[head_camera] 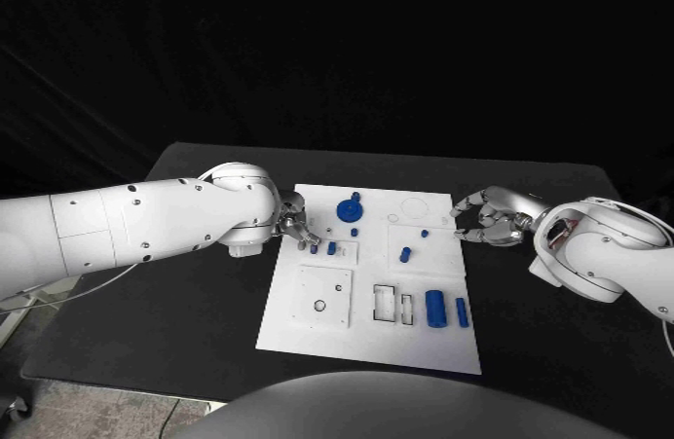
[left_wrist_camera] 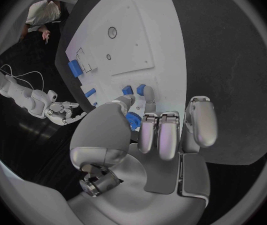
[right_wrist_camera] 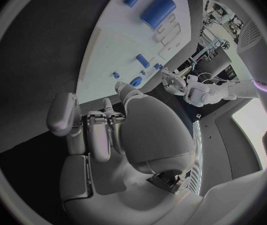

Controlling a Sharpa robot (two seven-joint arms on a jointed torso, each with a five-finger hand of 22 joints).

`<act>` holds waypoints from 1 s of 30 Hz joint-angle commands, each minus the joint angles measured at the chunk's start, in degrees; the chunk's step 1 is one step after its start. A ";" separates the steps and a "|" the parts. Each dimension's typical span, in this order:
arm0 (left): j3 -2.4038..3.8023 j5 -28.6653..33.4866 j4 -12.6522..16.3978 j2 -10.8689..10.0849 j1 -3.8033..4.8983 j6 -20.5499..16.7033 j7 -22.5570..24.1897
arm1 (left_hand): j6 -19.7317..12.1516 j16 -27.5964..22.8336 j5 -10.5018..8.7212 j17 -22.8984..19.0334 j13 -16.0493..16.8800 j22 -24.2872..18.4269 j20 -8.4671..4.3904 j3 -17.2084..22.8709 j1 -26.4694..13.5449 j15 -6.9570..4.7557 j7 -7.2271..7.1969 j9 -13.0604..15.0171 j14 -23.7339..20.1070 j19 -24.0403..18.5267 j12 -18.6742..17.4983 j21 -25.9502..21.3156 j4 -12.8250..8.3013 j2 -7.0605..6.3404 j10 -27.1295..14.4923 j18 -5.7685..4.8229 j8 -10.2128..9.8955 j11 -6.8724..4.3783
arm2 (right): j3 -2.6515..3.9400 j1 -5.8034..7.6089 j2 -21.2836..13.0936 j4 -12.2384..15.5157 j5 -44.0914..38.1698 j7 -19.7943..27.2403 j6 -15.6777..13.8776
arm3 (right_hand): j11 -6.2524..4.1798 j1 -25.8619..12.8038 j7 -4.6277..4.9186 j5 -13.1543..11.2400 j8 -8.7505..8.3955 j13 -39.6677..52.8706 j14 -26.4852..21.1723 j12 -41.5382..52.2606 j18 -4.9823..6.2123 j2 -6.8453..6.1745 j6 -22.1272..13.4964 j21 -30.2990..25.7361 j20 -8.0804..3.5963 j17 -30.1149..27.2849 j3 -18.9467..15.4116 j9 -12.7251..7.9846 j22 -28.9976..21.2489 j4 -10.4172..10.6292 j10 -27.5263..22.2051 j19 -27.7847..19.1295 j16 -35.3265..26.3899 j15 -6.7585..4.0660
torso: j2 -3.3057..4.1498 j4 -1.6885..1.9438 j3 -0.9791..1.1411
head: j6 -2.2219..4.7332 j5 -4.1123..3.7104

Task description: Assemble the parts on the task board

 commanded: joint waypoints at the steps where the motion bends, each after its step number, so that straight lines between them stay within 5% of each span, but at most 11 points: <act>1: 0.01 -0.37 0.23 0.20 -0.08 0.42 -0.04 | -0.35 0.14 0.34 15.09 15.08 10.75 -0.41 -0.41 0.43 -0.40 -0.03 -0.10 6.13 0.08 0.14 -0.01 0.09 0.07 6.00 0.15 -0.08 -0.51 | 0.00 -0.06 0.00 0.02 -0.13 0.08 0.47 | 0.32 0.04 0.13 0.30 -0.29 15.08 4.81 0.22 0.80 0.31 0.40 -0.14 0.07 13.92 0.43 -0.09 7.61 0.07 5.91 -0.27 -0.20 0.38 | 0.07 -0.07 0.02 | 0.01 0.05; 19: 0.00 -0.38 -1.10 1.65 -0.79 1.94 -0.25 | -0.57 0.14 0.60 15.09 15.08 10.66 -0.43 -0.53 0.93 -0.38 -0.01 -0.28 6.13 -0.14 0.14 -0.27 0.11 0.14 6.00 0.21 -0.25 -0.48 | 0.00 -0.07 -0.21 0.15 0.01 -0.07 0.81 | 0.32 0.04 0.13 0.30 -0.29 15.08 4.81 0.22 0.80 0.31 0.40 -0.14 0.07 13.92 0.43 -0.09 7.61 0.07 5.91 -0.27 -0.20 0.38 | 0.03 -0.01 0.00 | 0.01 -0.16; 30: -0.01 -0.38 -1.68 2.27 -0.96 2.47 -0.31 | -0.69 0.14 3.51 15.09 15.08 10.65 -0.49 -0.81 3.08 -0.40 -0.06 -0.70 6.13 -0.20 0.14 -0.33 -0.44 0.13 6.00 0.21 -0.40 -0.52 | 0.00 -0.07 -0.19 0.16 0.02 -0.10 0.94 | 0.32 0.04 0.13 0.30 -0.29 15.08 4.81 0.22 0.80 0.31 0.40 -0.14 0.07 13.92 0.43 -0.09 7.61 0.07 5.91 -0.27 -0.20 0.38 | 0.05 -0.02 0.01 | 0.01 -0.05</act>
